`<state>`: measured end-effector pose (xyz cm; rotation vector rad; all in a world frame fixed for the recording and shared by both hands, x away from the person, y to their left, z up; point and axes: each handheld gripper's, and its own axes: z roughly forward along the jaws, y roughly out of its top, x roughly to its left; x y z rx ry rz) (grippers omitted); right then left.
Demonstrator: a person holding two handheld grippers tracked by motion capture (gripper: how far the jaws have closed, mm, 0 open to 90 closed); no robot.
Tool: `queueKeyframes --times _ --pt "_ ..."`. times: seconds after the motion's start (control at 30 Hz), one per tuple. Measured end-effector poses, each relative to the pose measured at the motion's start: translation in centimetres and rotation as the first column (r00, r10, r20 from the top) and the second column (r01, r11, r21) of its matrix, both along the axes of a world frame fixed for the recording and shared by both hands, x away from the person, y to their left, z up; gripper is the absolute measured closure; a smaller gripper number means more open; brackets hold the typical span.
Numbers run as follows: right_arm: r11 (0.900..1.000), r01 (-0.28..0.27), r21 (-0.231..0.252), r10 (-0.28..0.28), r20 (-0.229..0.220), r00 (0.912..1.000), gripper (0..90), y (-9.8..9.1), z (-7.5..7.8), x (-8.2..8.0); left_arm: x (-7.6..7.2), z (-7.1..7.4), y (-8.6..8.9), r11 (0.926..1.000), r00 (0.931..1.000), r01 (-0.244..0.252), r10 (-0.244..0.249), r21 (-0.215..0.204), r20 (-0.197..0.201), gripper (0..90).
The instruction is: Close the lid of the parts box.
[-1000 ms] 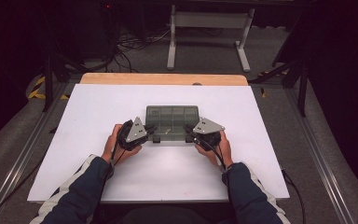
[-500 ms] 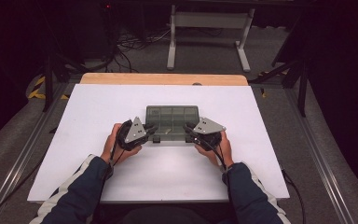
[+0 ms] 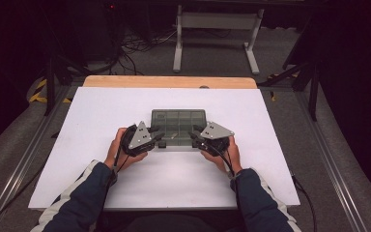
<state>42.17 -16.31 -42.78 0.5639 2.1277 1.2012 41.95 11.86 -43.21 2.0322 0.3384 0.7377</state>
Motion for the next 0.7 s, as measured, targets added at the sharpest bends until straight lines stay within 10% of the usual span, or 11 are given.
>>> queueKeyframes --times 0.7 --pt "0.9999 0.011 0.009 -0.011 -0.005 0.9999 41.7 0.15 -0.04 0.21 -0.02 0.02 -0.01 0.9998 0.9998 0.018 -0.018 -0.009 -0.007 50.1"
